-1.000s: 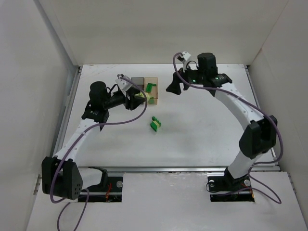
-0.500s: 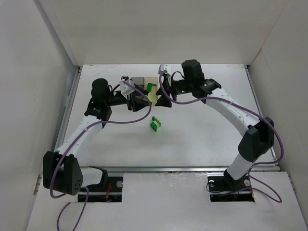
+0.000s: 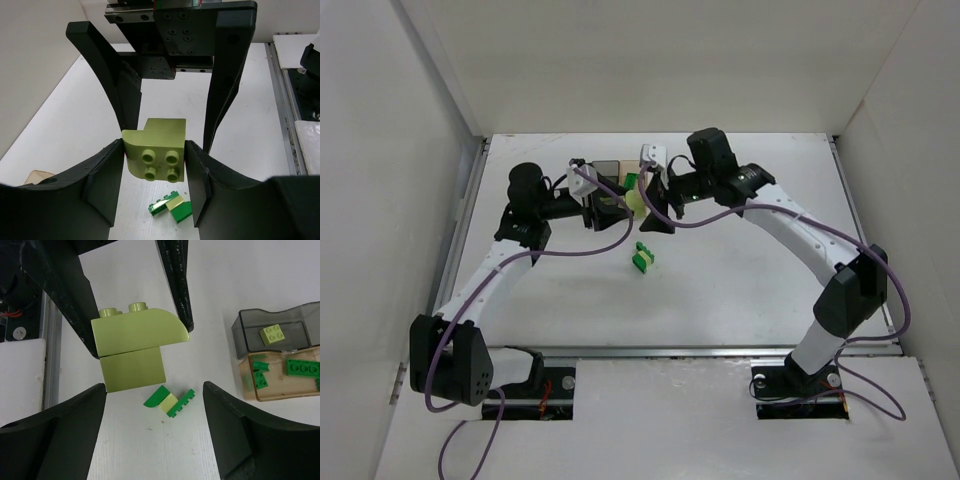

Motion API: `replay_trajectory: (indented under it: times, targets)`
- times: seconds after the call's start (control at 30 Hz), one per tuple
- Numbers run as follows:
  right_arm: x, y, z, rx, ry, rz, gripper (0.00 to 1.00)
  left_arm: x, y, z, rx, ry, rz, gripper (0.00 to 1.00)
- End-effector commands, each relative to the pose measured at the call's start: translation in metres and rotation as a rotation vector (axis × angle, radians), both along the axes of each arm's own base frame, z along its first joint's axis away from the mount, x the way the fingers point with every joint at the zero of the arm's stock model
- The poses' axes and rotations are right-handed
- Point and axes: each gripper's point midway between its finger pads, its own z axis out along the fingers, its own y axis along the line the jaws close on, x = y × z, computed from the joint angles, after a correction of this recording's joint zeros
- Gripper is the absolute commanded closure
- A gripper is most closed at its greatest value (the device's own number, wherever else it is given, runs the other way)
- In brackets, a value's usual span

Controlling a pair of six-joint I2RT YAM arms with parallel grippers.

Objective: Sort the legos into containers by color

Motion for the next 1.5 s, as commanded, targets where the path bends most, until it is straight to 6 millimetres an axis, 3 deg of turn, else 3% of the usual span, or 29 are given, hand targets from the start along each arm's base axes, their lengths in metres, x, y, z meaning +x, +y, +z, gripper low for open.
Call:
replay_trajectory:
  times: [0.0, 0.17, 0.23, 0.33, 0.4, 0.47, 0.7, 0.73, 0.77, 0.9, 0.97, 1.03, 1.1, 1.17, 1.2, 1.23, 1.37, 1.4, 1.43, 1.47]
  targets:
    - [-0.009, 0.005, 0.036, 0.051, -0.118, 0.038, 0.17, -0.005, 0.001, 0.018, -0.015, -0.097, -0.024, 1.0]
    - [-0.01, 0.013, 0.054, 0.09, -0.161, 0.036, 0.18, -0.011, -0.001, 0.006, -0.007, -0.047, -0.044, 1.0]
    - [-0.005, 0.013, 0.049, 0.087, -0.163, 0.013, 0.18, -0.013, 0.0, 0.004, 0.001, -0.044, -0.044, 1.0]
    - [-0.003, 0.013, 0.056, 0.103, -0.181, 0.001, 0.21, -0.016, -0.002, -0.007, 0.027, -0.027, -0.055, 1.0]
    - [-0.001, 0.015, 0.055, 0.102, -0.167, -0.003, 0.29, -0.017, -0.001, -0.008, 0.032, -0.026, -0.055, 1.0]
    - [-0.001, 0.016, 0.054, 0.099, -0.153, -0.006, 0.45, -0.017, -0.001, -0.008, 0.032, -0.026, -0.055, 1.0]
    - [-0.002, 0.018, 0.053, 0.1, -0.14, 0.01, 0.71, -0.016, -0.002, -0.006, 0.026, -0.034, -0.055, 1.0]
    - [-0.003, 0.017, 0.051, 0.094, -0.131, 0.01, 0.9, -0.014, -0.001, -0.006, 0.027, -0.034, -0.044, 1.0]
    - [0.004, 0.016, 0.046, 0.072, -0.121, -0.029, 1.0, -0.014, -0.002, -0.002, 0.025, -0.043, -0.044, 1.0]
    - [0.02, 0.005, 0.018, -0.019, -0.099, -0.144, 1.0, -0.006, 0.001, -0.003, 0.046, -0.056, -0.006, 1.0]
    - [0.028, 0.001, -0.011, -0.066, -0.087, -0.185, 1.0, -0.004, 0.005, -0.001, 0.053, -0.057, 0.015, 1.0]
    - [0.05, -0.017, -0.048, -0.133, -0.048, -0.3, 1.0, 0.009, 0.02, 0.0, 0.059, -0.056, 0.094, 1.0]
    - [0.064, -0.022, -0.066, -0.132, 0.033, -0.362, 1.0, 0.027, 0.038, 0.006, 0.06, -0.061, 0.203, 1.0]
    - [0.076, -0.025, -0.07, -0.106, 0.079, -0.417, 1.0, 0.039, 0.054, 0.005, 0.062, -0.049, 0.297, 1.0]
    - [0.086, -0.019, -0.055, -0.047, 0.064, -0.446, 1.0, 0.05, 0.069, 0.009, 0.061, -0.051, 0.388, 1.0]
    - [0.092, -0.017, -0.054, -0.031, 0.054, -0.461, 1.0, 0.053, 0.076, 0.008, 0.064, -0.05, 0.429, 1.0]
    - [0.107, 0.032, -0.027, 0.038, -0.026, -0.49, 1.0, 0.07, 0.099, -0.005, 0.054, 0.017, 0.633, 1.0]
    - [0.119, 0.044, -0.002, 0.086, -0.06, -0.513, 1.0, 0.071, 0.104, -0.009, 0.03, 0.061, 0.676, 1.0]
    - [0.133, 0.052, -0.022, 0.074, -0.01, -0.557, 1.0, 0.075, 0.114, -0.011, 0.02, 0.078, 0.753, 1.0]
    - [0.146, 0.054, -0.026, 0.075, -0.001, -0.605, 1.0, 0.078, 0.118, -0.016, 0.019, 0.099, 0.786, 1.0]
